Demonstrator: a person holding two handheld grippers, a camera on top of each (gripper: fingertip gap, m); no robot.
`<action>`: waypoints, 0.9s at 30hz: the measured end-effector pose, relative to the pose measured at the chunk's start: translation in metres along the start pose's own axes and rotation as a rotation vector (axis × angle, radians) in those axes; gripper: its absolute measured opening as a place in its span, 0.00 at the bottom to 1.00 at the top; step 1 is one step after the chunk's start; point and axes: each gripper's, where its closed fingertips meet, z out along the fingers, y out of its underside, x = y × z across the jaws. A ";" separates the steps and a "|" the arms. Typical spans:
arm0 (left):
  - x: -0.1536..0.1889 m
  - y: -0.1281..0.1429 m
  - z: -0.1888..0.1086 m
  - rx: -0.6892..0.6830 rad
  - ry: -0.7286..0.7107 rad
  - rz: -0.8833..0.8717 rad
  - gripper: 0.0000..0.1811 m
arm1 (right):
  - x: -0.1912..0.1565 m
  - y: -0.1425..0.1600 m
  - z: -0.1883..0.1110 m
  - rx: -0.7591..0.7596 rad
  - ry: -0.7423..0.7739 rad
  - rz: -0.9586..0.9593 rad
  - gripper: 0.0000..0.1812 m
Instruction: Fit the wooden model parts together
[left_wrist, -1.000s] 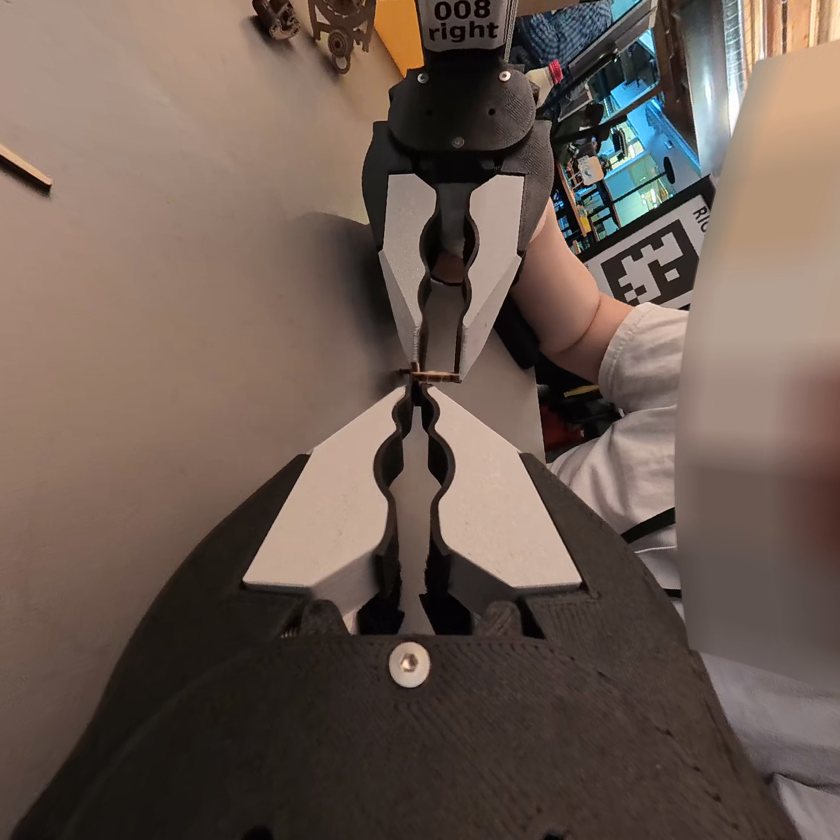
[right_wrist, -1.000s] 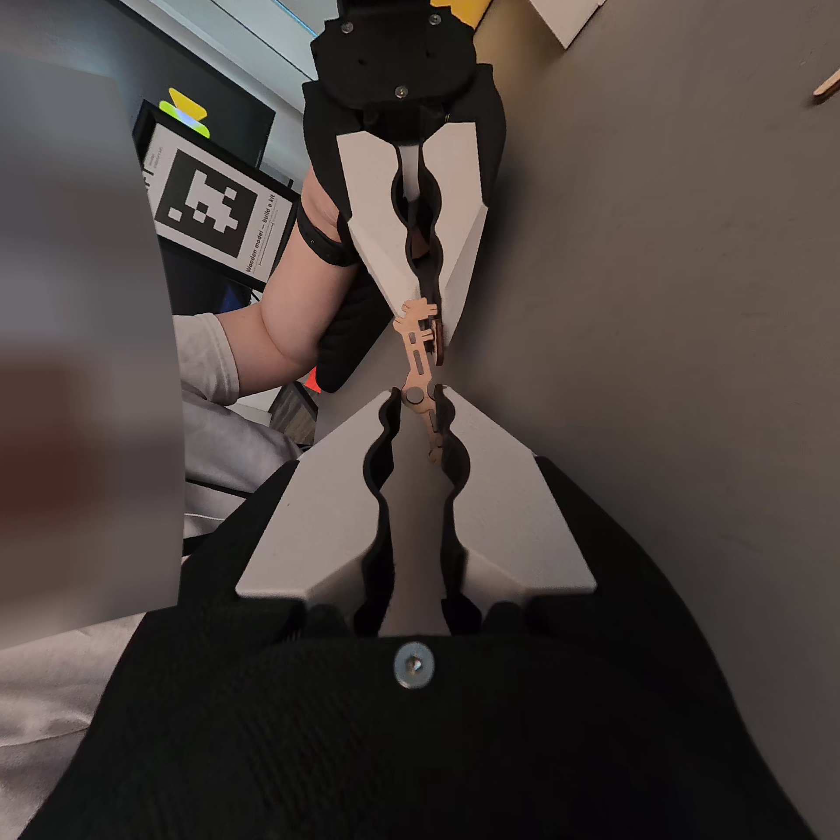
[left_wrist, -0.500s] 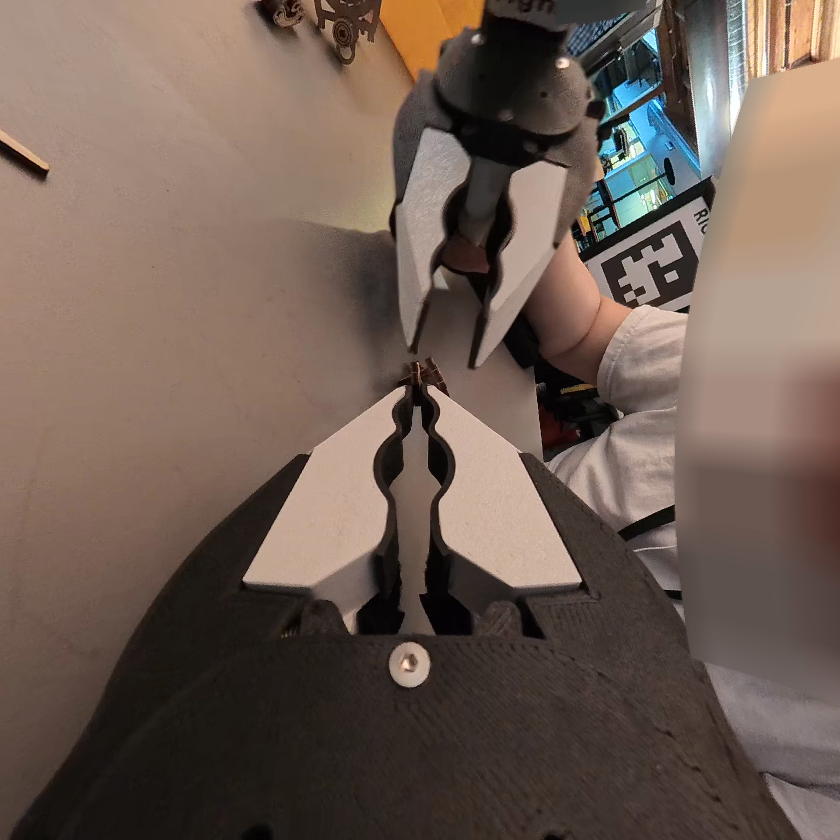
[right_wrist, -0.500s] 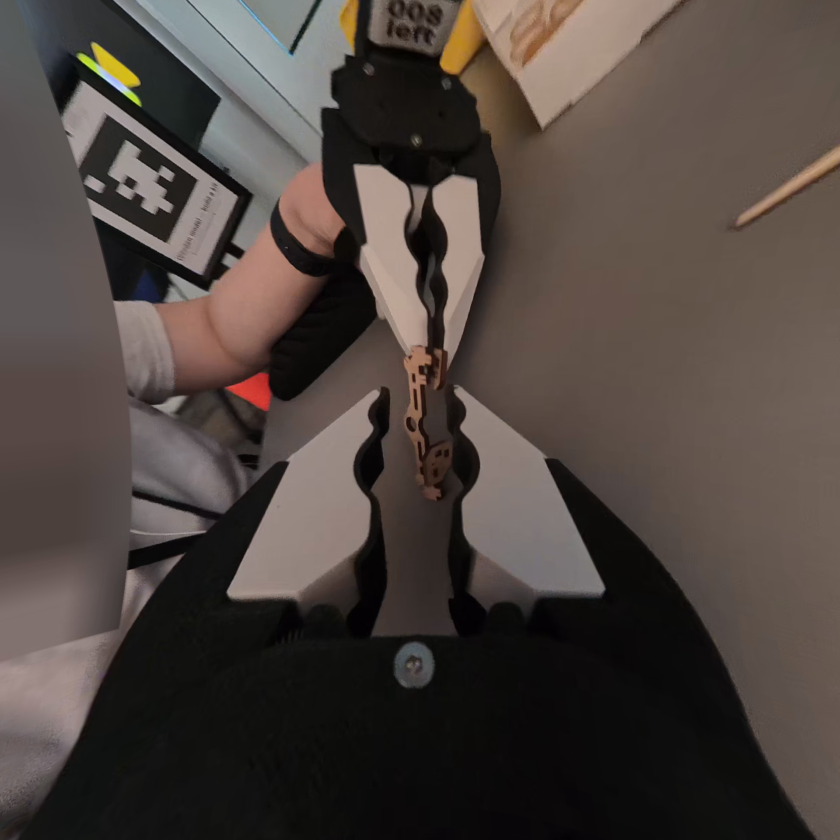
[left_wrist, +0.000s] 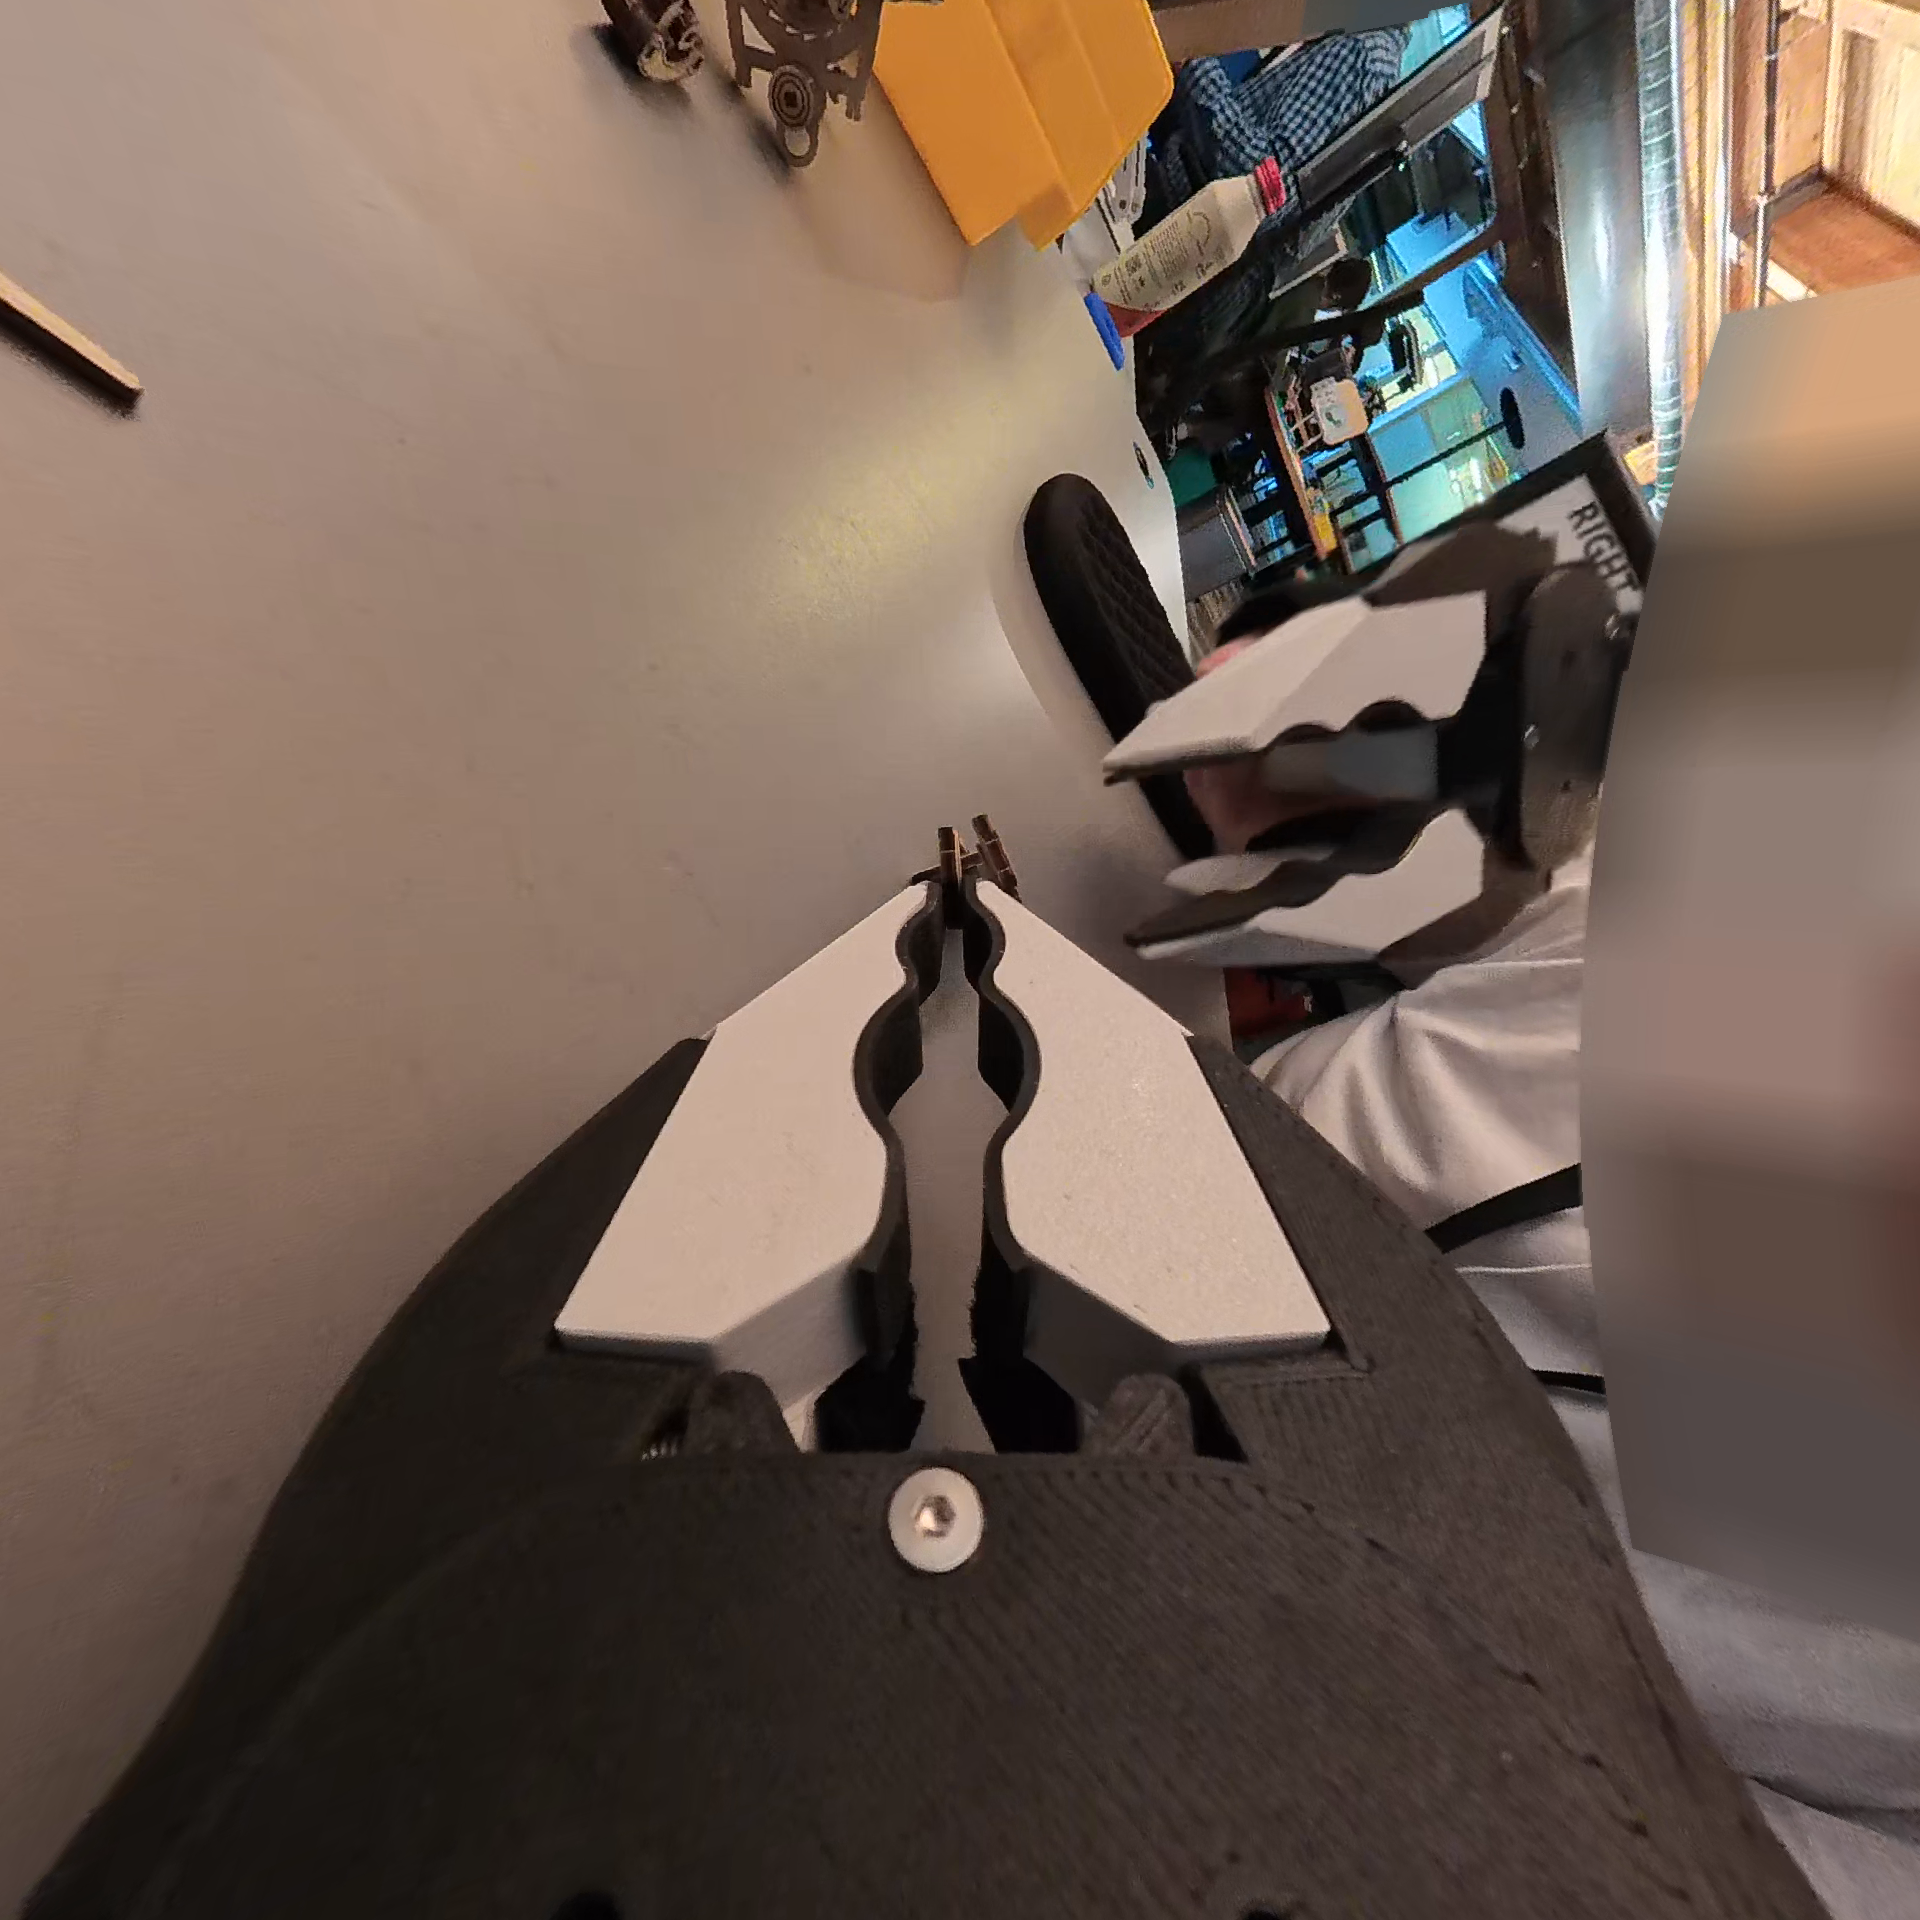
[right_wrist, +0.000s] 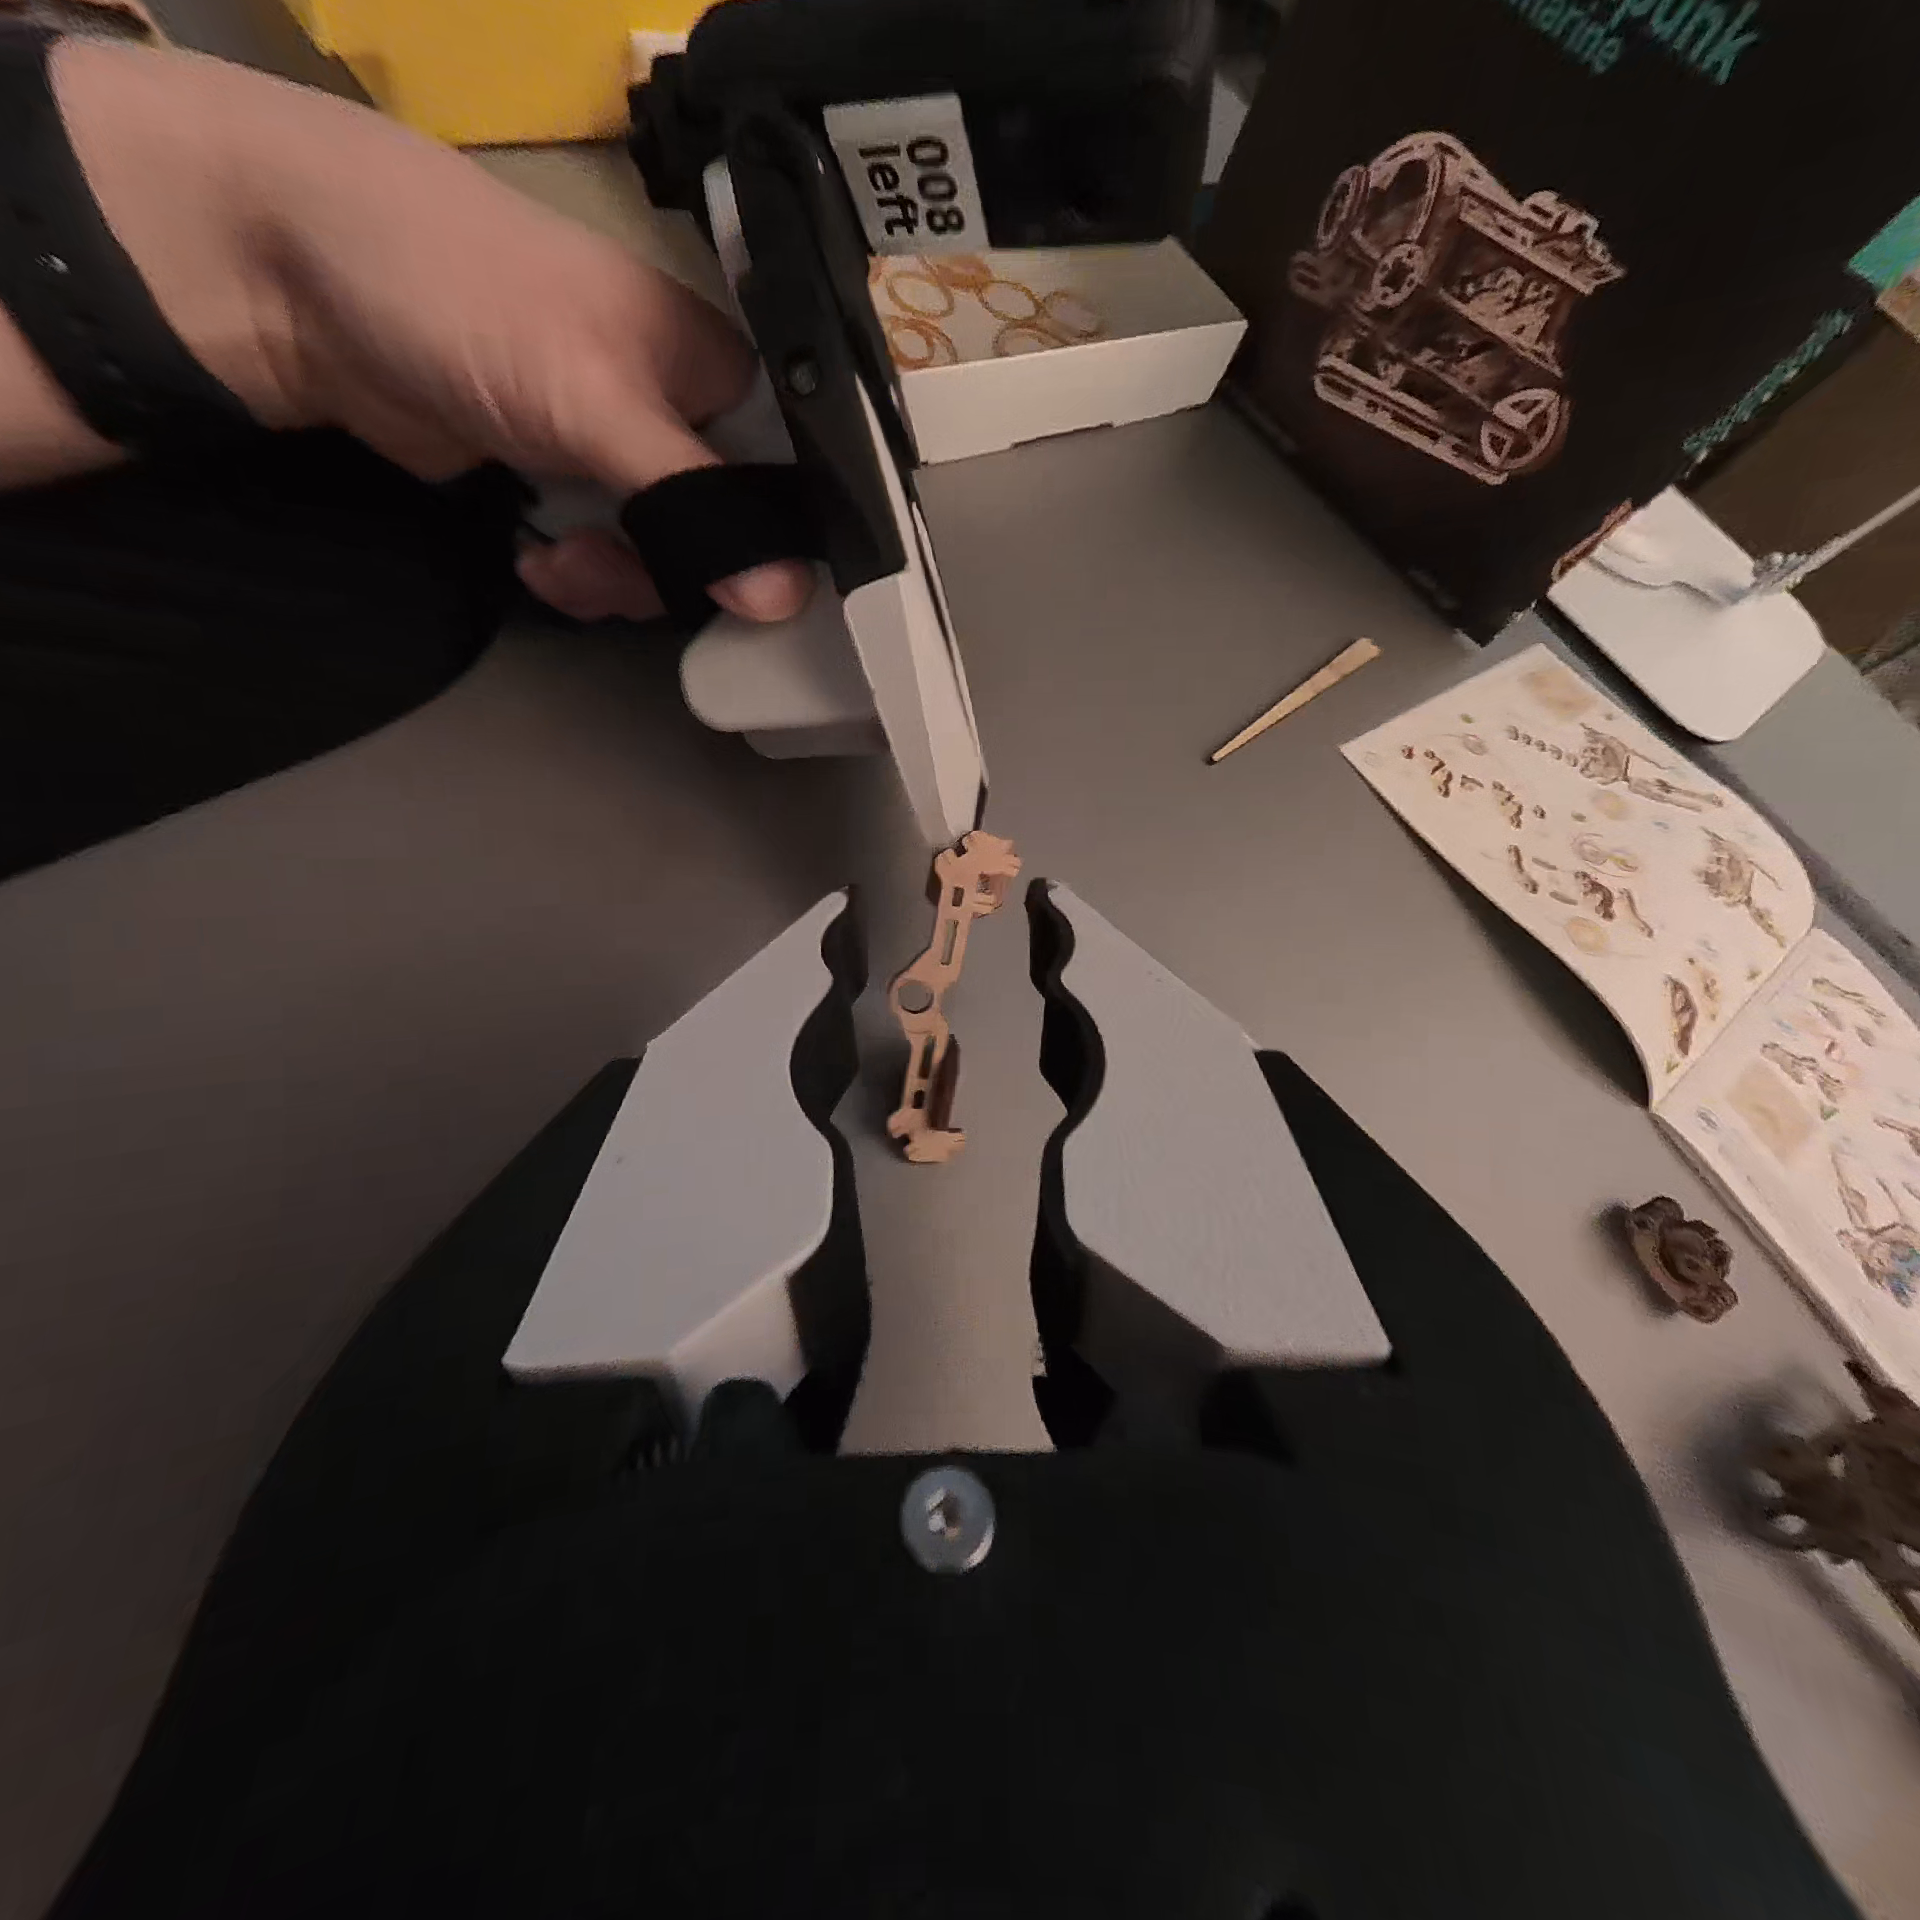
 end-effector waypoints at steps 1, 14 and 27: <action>0.000 0.000 0.000 0.001 0.000 -0.001 0.00 | -0.002 0.004 0.004 -0.008 0.014 0.013 0.17; -0.001 0.000 0.000 -0.002 -0.004 -0.002 0.00 | 0.002 0.009 0.016 -0.067 0.144 -0.079 0.14; -0.001 0.001 0.001 -0.006 -0.007 -0.002 0.00 | 0.005 0.013 0.015 -0.073 0.144 -0.099 0.01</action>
